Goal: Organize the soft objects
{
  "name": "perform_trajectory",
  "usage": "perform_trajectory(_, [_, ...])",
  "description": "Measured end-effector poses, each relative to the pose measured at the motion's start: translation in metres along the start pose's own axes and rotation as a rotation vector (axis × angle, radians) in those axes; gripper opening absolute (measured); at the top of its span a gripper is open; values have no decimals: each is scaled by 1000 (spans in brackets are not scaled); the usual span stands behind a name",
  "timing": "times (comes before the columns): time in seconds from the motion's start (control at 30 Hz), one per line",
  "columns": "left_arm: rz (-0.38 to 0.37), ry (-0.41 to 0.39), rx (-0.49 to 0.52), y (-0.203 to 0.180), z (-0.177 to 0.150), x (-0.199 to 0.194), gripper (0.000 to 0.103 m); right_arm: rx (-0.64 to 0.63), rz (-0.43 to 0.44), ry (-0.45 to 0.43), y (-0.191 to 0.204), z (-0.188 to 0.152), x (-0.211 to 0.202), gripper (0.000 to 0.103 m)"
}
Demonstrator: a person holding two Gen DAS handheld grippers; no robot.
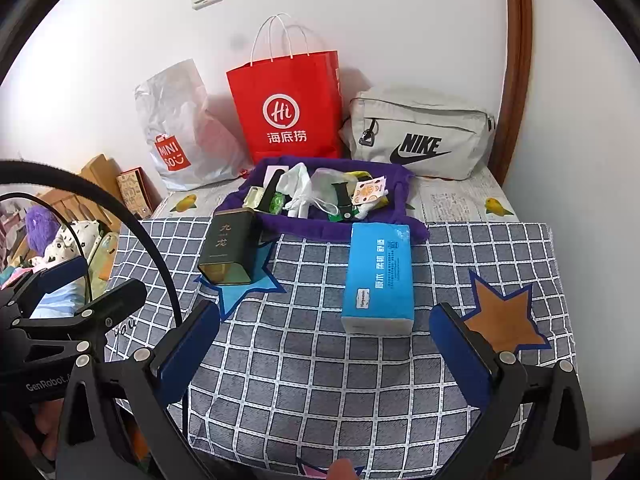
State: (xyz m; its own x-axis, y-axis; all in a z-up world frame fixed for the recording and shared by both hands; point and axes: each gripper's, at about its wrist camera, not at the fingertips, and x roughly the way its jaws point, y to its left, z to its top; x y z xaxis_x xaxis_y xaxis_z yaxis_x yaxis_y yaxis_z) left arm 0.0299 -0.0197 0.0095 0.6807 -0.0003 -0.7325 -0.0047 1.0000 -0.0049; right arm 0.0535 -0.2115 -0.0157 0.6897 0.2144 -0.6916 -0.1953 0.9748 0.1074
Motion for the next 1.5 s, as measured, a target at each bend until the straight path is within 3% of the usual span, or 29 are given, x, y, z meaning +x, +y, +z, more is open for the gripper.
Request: perform_trajectory(1.5, [2,3,-2,0,-1,-2,101,-2,1,-1,-1,0,-2,103])
